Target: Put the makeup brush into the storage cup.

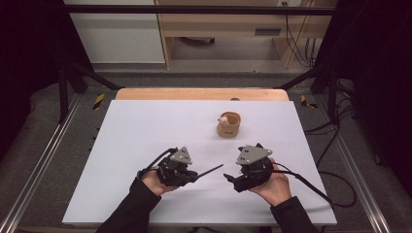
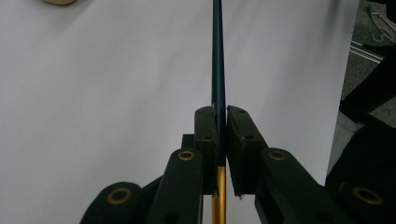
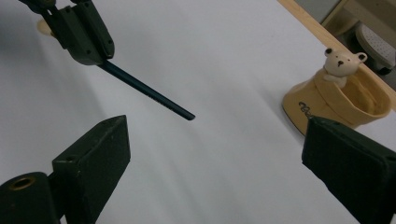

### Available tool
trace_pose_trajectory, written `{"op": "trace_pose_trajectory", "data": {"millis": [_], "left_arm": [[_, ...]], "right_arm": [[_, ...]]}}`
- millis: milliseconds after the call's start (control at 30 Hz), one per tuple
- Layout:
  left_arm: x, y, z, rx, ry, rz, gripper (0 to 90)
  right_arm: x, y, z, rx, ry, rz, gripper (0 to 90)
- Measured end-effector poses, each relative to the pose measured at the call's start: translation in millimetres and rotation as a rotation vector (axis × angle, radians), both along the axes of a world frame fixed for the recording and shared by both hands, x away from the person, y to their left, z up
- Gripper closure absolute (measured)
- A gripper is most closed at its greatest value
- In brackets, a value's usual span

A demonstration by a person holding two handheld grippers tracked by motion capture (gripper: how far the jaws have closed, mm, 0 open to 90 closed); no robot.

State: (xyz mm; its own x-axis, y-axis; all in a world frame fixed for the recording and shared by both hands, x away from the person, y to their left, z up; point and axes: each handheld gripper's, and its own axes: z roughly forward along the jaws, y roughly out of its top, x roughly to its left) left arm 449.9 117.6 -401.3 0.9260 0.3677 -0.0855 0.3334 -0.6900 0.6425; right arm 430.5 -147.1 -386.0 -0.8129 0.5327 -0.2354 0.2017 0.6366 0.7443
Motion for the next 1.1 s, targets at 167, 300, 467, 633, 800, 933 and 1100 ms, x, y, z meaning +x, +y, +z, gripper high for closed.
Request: {"op": "trace_pose_trajectory", "data": {"millis": [167,300,467,633,800,933,1100], "left_arm": [[1.7,-1.3,3.2,0.014,0.002,-0.019,82.9],[1.4,-5.6,5.8,0.008,0.002,-0.023,82.9],[0.0,-12.5,10.1,0.027,0.0,-0.041,82.9],[-0.8,-18.9,12.6,0.041,-0.005,-0.051,82.9],[-0.7,-23.6,15.2,0.052,0.003,-0.058,82.9],[0.1,-26.7,17.2,0.06,0.004,-0.06,82.9],[1.0,-33.3,20.1,0.078,0.01,-0.072,82.9]], "right_arm": [[-2.0,8.1,0.3,-0.031,-0.007,0.025,8.7],[-2.7,10.7,1.6,-0.046,-0.006,0.031,9.2],[-2.8,14.6,0.6,-0.061,0.001,0.045,10.3],[-3.8,18.2,-0.4,-0.087,-0.005,0.065,12.5],[-4.9,21.5,-0.7,-0.124,0.0,0.094,17.2],[-5.2,24.4,-1.8,-0.14,0.007,0.107,19.4],[-3.6,27.5,-4.7,-0.167,0.022,0.116,23.6]]}}
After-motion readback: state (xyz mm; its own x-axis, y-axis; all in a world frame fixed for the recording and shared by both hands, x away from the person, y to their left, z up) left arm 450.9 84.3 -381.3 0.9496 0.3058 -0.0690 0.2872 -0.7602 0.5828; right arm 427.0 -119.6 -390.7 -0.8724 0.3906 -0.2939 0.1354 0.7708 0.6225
